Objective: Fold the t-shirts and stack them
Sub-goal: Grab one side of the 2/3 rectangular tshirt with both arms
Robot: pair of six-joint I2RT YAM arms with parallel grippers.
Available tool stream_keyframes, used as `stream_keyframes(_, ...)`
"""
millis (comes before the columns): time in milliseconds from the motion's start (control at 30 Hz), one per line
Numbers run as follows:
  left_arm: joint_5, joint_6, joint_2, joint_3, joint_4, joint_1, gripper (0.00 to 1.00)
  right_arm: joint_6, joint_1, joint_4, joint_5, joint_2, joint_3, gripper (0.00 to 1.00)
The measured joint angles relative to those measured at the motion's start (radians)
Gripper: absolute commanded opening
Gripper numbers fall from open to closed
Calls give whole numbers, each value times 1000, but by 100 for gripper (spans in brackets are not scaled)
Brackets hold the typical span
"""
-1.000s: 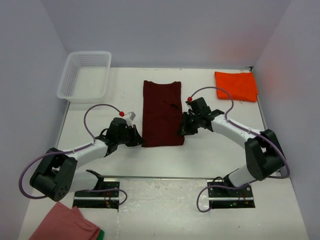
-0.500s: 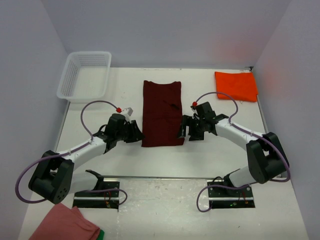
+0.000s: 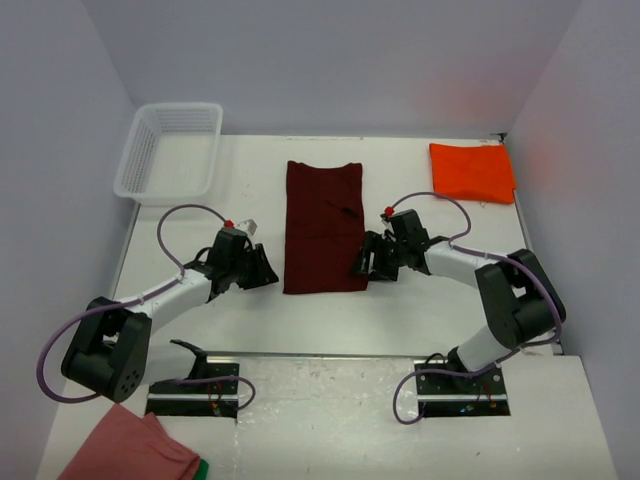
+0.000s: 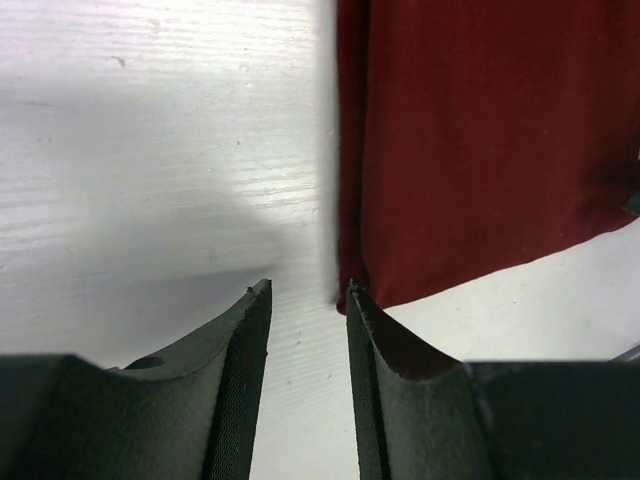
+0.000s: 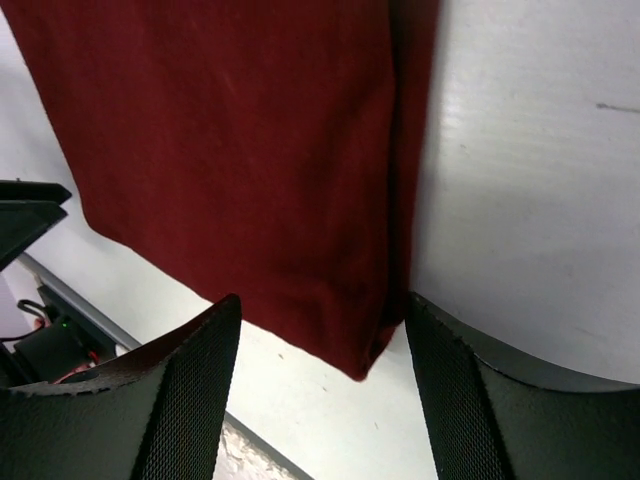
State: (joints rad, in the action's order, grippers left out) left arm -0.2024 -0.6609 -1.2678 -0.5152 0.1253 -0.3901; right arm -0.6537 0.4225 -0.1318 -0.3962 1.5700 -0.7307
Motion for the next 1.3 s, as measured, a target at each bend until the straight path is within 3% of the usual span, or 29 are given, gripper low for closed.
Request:
stream_keyframes(600, 42, 1, -2, 0, 33, 2, 39, -65, 1, 132, -14, 10, 48, 57)
stream_keyframes(700, 41, 0, -18, 1, 27, 2, 41, -76, 2, 162, -17, 13, 63, 54)
stream_keyframes(833, 18, -1, -23, 10, 2, 2, 51, -98, 6, 221, -30, 24, 84, 51)
stream_keyframes(933, -11, -1, -23, 18, -30, 2, 52, -110, 13, 253, -40, 36, 92, 46)
stream_keyframes(1067, -59, -7, -21, 23, -75, 2, 54, -117, 23, 270, -40, 47, 100, 27)
stream_keyframes(1300, -106, -10, -14, 27, -142, 2, 57, -121, 24, 269, -34, 53, 107, 22)
